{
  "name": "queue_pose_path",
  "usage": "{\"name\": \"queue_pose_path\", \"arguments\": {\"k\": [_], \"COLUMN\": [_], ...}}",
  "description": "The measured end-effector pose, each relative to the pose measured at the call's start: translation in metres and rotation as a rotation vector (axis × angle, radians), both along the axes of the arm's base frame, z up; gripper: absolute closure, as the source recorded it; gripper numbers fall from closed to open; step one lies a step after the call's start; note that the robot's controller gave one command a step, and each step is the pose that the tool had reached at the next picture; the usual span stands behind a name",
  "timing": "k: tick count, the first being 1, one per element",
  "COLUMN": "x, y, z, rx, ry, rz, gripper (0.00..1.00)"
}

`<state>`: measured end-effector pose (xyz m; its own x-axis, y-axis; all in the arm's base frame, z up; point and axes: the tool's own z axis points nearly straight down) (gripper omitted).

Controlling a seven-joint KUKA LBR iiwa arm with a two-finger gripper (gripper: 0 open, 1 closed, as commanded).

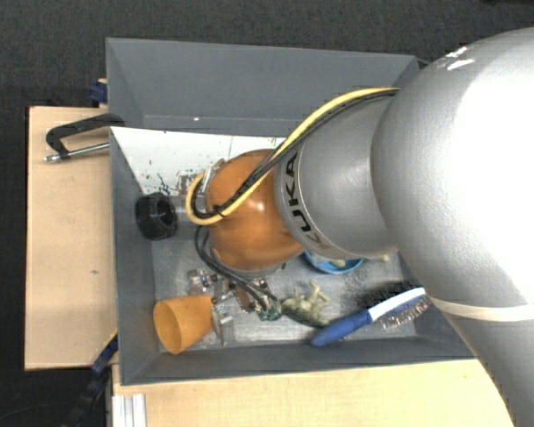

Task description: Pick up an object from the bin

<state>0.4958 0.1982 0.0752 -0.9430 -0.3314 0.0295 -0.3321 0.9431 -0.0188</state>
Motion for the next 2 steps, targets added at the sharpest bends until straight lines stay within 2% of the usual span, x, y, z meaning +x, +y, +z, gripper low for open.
{"name": "queue_pose_path", "arguments": {"k": [1, 2], "x": [0.056, 0.062], "y": [-0.011, -0.03], "z": [0.003, 0.226], "rx": [0.02, 0.034], "ry": [-0.022, -0.031], "rz": [-0.135, 0.375], "gripper": [1.0, 1.0]}}
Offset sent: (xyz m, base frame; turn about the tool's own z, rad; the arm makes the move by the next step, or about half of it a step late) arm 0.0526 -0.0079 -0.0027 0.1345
